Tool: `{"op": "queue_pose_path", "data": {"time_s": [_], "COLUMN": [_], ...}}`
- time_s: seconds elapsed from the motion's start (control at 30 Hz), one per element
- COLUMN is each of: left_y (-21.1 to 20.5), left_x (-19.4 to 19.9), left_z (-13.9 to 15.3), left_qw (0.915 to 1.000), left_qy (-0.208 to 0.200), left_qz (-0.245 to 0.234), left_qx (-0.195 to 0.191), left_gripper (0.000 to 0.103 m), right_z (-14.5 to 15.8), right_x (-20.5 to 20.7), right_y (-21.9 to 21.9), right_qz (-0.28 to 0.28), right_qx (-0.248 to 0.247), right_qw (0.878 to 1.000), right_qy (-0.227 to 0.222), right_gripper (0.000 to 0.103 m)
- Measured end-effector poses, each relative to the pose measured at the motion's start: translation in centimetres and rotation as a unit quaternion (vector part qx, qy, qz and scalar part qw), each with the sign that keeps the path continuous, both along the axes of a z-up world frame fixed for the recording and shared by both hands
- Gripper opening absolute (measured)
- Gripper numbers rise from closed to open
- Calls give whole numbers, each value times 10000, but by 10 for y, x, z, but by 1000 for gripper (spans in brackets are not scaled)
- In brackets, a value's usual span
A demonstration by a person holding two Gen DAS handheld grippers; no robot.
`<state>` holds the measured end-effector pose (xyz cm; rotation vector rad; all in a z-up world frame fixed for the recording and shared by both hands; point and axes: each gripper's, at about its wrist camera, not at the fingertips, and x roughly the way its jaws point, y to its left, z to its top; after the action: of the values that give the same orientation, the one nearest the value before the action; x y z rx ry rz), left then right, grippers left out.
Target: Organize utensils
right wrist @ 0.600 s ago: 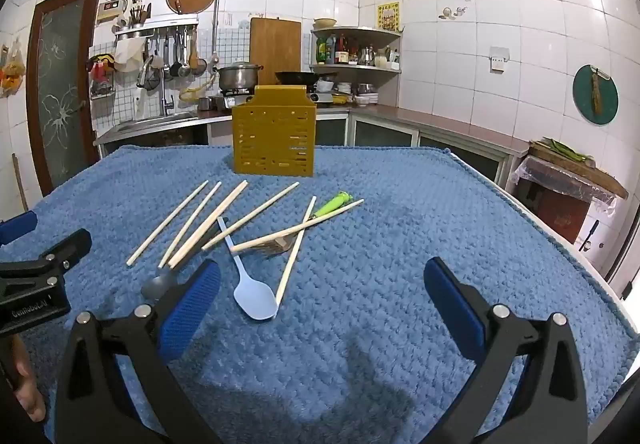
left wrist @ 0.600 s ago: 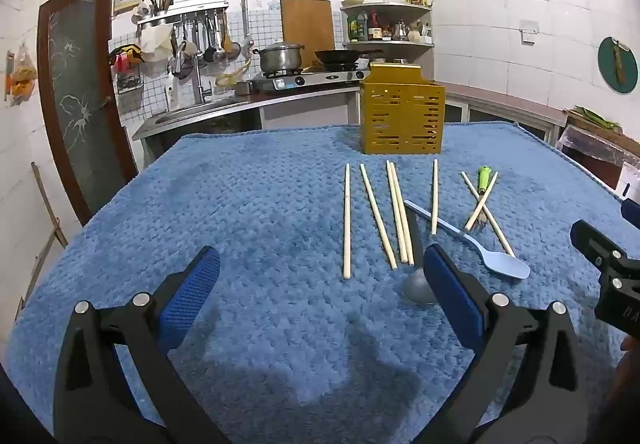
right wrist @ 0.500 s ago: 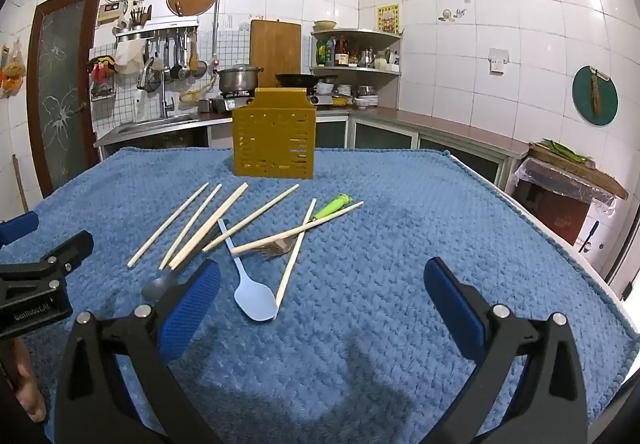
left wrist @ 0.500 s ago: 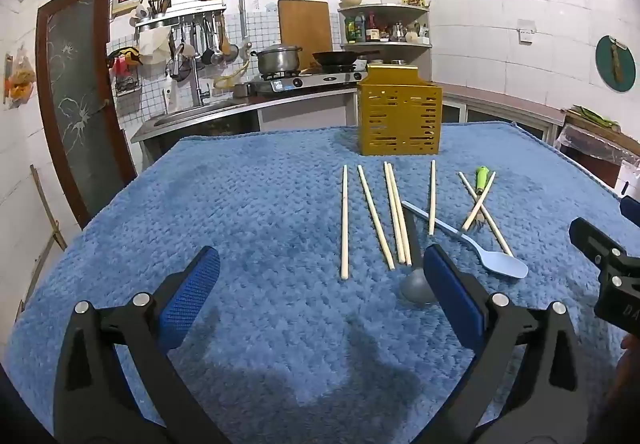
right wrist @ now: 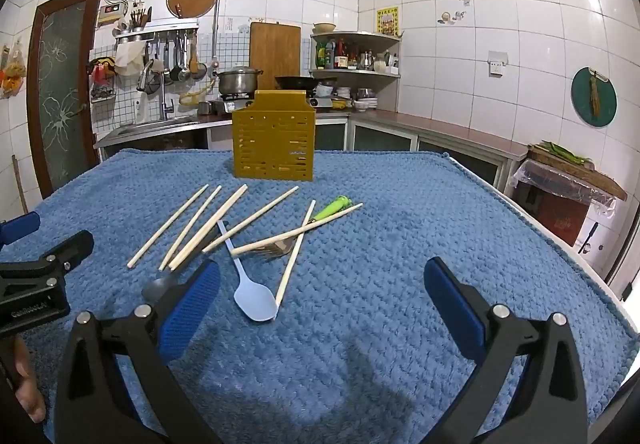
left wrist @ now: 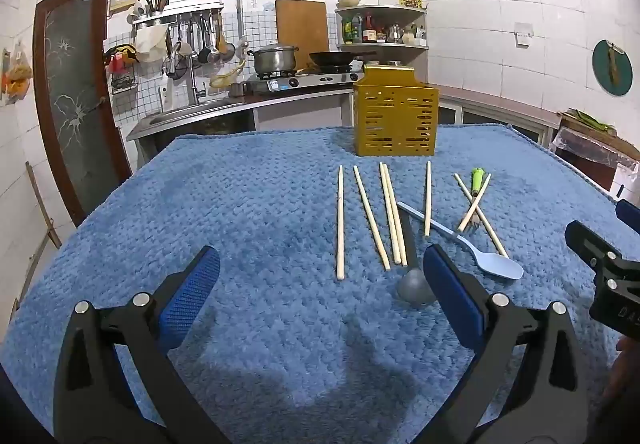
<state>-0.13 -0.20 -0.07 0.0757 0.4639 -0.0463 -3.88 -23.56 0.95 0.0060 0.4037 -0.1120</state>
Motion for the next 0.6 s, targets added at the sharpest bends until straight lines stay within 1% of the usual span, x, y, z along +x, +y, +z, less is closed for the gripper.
{"op": "queue_pose_path", "data": {"time_s": [0.07,0.3,0.6], "left_y": [0,-2,-3], "left_x": [0,0,0], "left_z": [0,-1,-1], "left_qw": [10000,10000,10000], "left_qy": [0,-19,-15], "left_qz": [0,-22,-23], "left_qx": [0,58,57], "left_gripper": [98,98,98], "right_z": [5,-6,-8], "right_x": [-1,4,7], "right_y": [-2,-4,-4], "right_qz": [-6,-29,-35], "right_qx": [18,17,51], "right_qw": [10000,10000,10000], "right_qy": [17,47,52], "right_gripper": [99,99,99]}}
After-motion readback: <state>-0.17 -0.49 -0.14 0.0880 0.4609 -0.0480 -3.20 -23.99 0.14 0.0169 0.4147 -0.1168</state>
